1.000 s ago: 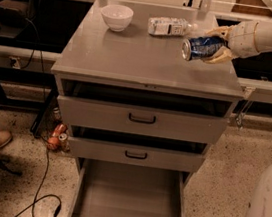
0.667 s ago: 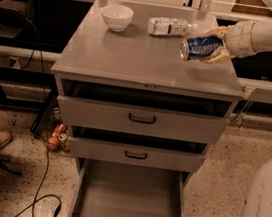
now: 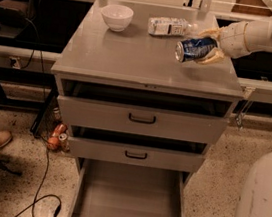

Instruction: Pick pepsi can from bottom drawer and place on counter

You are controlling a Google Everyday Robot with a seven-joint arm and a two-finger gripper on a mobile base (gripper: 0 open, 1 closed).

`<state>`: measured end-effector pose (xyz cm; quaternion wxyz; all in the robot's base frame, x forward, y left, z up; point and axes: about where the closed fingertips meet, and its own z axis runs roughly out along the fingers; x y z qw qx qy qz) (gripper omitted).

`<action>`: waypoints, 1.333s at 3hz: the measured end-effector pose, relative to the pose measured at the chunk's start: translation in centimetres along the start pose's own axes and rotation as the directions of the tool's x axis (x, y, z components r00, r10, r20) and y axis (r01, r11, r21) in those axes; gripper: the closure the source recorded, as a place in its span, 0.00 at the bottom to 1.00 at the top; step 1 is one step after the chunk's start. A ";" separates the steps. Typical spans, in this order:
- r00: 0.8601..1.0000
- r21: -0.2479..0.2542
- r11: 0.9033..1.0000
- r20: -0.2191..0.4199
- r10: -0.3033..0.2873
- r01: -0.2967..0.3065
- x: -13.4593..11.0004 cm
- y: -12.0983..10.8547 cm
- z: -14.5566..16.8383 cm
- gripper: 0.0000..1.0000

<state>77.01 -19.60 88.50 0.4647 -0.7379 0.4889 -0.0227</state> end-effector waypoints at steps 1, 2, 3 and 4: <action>1.000 -0.019 1.000 -0.003 -0.008 0.008 0.0 0.4 0.4 0.05; 1.000 -0.027 1.000 -0.007 -0.008 0.008 0.1 0.6 0.3 0.00; 1.000 -0.029 1.000 -0.013 -0.003 0.003 0.4 0.9 0.0 0.00; 0.999 0.001 1.000 -0.039 0.032 -0.031 1.7 1.0 -1.8 0.00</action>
Offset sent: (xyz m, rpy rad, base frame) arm -0.0082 -0.0128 -0.0054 -0.0417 0.0223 -0.0015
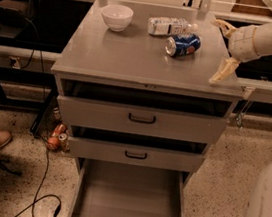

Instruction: Pick pepsi can from bottom drawer and place on counter

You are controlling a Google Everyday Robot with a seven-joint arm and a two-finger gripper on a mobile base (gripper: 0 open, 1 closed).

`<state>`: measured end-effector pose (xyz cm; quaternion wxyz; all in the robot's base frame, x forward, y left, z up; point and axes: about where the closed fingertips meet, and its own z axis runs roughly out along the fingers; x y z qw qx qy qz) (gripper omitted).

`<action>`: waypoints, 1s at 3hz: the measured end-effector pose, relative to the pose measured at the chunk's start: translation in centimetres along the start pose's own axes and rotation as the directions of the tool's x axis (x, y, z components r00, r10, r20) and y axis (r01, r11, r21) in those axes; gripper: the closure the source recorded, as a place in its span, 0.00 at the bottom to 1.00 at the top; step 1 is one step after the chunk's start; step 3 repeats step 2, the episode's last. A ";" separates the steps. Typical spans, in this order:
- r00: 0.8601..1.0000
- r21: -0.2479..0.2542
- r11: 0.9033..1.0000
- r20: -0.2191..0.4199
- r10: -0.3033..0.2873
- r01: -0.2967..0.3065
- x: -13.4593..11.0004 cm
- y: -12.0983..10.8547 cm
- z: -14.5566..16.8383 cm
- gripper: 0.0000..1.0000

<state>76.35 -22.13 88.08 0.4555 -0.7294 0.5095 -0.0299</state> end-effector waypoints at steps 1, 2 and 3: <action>0.997 0.068 0.996 -0.056 0.057 -0.053 2.4 -0.2 -3.1 0.00; 0.988 0.160 0.981 -0.089 0.129 -0.114 4.6 -0.1 -6.3 0.00; 0.988 0.160 0.981 -0.089 0.129 -0.114 4.6 -0.1 -6.3 0.00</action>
Offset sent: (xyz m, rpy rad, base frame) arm -0.0355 -0.1415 0.0335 0.1433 -0.1143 -0.3930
